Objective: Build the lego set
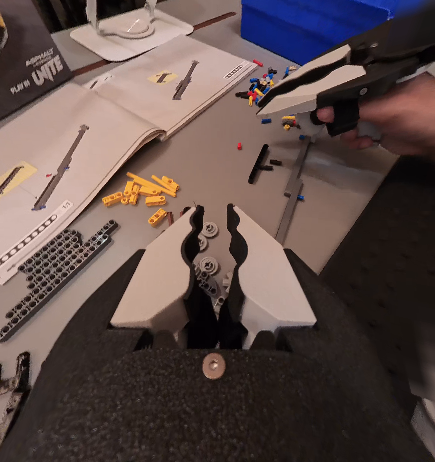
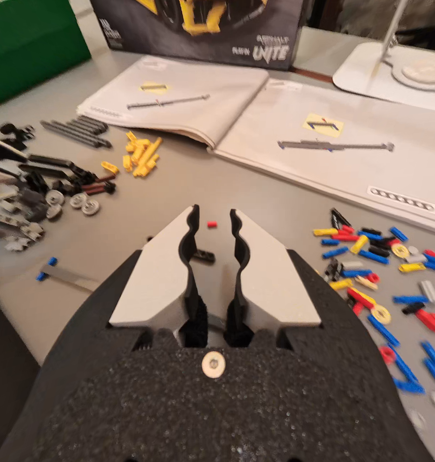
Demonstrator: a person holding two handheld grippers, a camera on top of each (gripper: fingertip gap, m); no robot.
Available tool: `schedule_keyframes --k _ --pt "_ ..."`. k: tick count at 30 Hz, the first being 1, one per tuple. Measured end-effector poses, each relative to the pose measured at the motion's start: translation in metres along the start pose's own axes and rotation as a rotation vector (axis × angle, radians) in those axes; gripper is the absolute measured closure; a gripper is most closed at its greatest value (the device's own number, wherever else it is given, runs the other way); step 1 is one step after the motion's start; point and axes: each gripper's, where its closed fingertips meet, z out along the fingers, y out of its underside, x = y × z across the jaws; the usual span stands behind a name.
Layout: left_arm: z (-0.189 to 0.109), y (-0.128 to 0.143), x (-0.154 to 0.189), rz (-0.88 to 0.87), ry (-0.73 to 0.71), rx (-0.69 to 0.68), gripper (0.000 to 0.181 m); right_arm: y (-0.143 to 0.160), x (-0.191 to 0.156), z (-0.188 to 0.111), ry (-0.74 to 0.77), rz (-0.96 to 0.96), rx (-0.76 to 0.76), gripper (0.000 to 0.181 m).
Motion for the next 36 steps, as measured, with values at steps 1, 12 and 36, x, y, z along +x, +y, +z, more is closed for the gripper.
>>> schedule_keyframes --k 1,12,36 --pt "-0.001 0.001 -0.003 -0.019 -0.007 -0.005 0.164 -0.007 -0.006 0.005 -0.023 0.001 0.026 0.157" --pt "-0.025 0.023 -0.065 -0.414 -0.232 -0.069 0.165 -0.060 -0.066 0.051 -0.246 -0.071 0.155 0.157" --pt "0.045 0.009 -0.001 0.196 0.035 -0.266 0.157 -0.040 0.020 0.005 -0.020 0.011 0.159 0.159"
